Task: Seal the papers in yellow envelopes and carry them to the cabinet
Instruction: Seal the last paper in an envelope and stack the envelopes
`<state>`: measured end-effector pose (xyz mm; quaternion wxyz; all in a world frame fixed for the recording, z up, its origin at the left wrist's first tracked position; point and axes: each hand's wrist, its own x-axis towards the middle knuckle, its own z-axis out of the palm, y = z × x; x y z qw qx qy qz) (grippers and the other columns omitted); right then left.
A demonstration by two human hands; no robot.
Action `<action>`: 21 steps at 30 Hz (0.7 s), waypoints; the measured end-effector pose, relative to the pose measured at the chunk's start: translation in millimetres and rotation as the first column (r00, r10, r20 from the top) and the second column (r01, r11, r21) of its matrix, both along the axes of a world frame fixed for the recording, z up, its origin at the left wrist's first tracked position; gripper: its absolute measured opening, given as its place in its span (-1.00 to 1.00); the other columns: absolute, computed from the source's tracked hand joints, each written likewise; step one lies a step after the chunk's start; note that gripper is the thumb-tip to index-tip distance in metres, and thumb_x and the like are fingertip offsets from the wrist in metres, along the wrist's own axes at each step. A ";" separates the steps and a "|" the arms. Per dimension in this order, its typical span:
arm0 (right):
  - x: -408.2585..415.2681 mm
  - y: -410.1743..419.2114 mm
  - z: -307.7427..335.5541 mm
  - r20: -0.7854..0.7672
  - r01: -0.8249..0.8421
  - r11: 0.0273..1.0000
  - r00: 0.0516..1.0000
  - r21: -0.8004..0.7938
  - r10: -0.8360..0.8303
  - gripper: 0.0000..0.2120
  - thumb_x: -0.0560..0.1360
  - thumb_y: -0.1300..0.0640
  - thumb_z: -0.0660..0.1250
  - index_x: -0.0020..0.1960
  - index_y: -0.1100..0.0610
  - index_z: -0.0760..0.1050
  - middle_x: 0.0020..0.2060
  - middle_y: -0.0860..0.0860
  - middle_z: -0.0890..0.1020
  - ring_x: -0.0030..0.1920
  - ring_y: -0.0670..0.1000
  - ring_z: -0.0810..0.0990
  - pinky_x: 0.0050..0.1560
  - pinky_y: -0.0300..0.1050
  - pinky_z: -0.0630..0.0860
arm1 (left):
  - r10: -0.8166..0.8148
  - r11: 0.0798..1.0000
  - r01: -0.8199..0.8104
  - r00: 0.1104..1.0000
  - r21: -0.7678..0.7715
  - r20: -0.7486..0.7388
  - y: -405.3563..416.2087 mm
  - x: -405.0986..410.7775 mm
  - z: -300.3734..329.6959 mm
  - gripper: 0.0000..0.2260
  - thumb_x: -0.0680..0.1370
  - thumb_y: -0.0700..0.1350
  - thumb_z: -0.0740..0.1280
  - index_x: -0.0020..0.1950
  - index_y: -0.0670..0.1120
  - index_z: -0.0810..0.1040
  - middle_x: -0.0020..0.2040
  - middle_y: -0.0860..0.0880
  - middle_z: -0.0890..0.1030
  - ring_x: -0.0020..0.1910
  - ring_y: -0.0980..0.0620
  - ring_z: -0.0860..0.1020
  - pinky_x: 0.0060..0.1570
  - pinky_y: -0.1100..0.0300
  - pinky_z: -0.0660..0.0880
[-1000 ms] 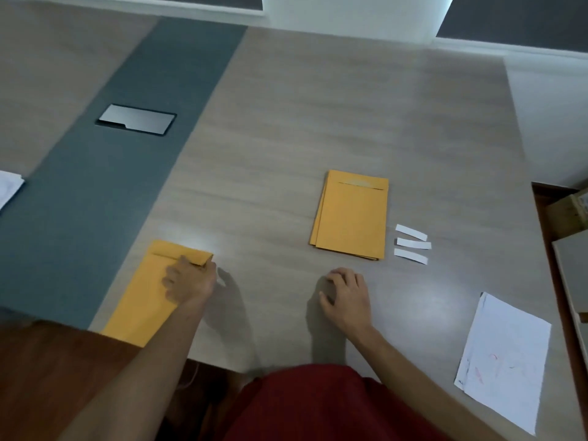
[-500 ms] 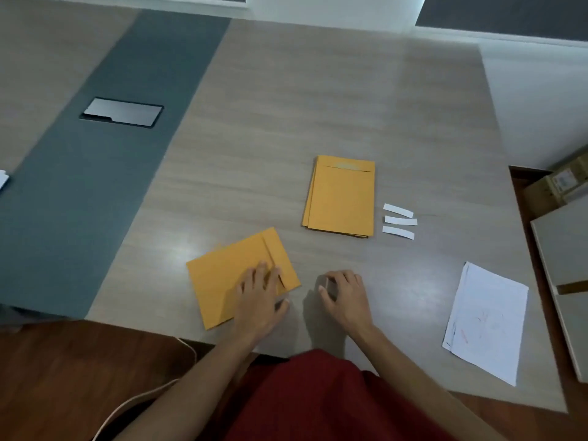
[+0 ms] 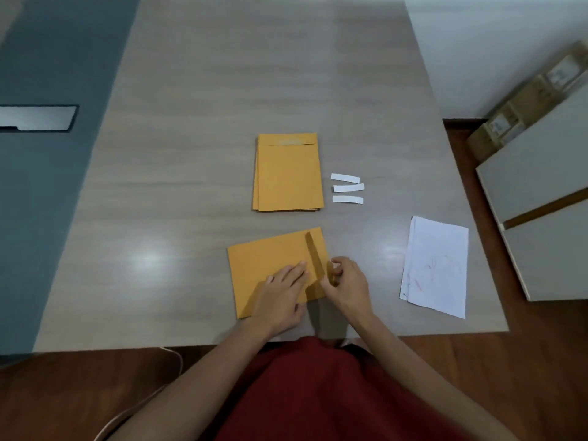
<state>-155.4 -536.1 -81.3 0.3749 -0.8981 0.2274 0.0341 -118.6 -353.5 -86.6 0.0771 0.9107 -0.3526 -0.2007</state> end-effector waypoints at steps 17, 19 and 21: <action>-40.1 -89.0 4.4 0.028 0.234 0.965 0.972 -0.118 -0.232 -0.63 0.47 -0.08 0.39 0.23 0.01 0.47 0.05 -0.04 0.52 0.05 -0.07 0.49 -0.04 -0.16 0.49 | 0.188 0.976 -0.184 0.982 -0.121 0.021 -84.3 12.6 13.8 -0.63 0.48 0.00 0.32 0.28 -0.01 0.53 0.25 0.01 0.47 0.21 -0.03 0.42 0.11 0.07 0.41; -51.2 -109.8 6.6 0.060 0.292 0.938 0.957 -0.188 -0.286 -0.61 0.47 -0.09 0.39 0.23 0.04 0.49 0.12 0.00 0.54 0.15 -0.01 0.44 0.08 -0.10 0.47 | 0.191 0.967 -0.184 0.981 -0.178 0.021 -104.0 12.8 17.3 -0.65 0.49 -0.02 0.31 0.27 -0.04 0.54 0.20 -0.01 0.49 0.17 -0.05 0.44 0.08 0.04 0.43; -66.0 -133.3 7.9 0.052 0.386 0.885 0.921 -0.260 -0.386 -0.53 0.44 -0.14 0.40 0.26 0.06 0.48 0.19 0.04 0.55 0.20 0.07 0.44 0.18 0.02 0.45 | 0.151 0.968 -0.145 0.988 -0.205 0.014 -128.5 11.7 22.1 -0.63 0.51 0.00 0.30 0.29 -0.04 0.52 0.20 0.01 0.48 0.18 -0.03 0.42 0.12 0.04 0.44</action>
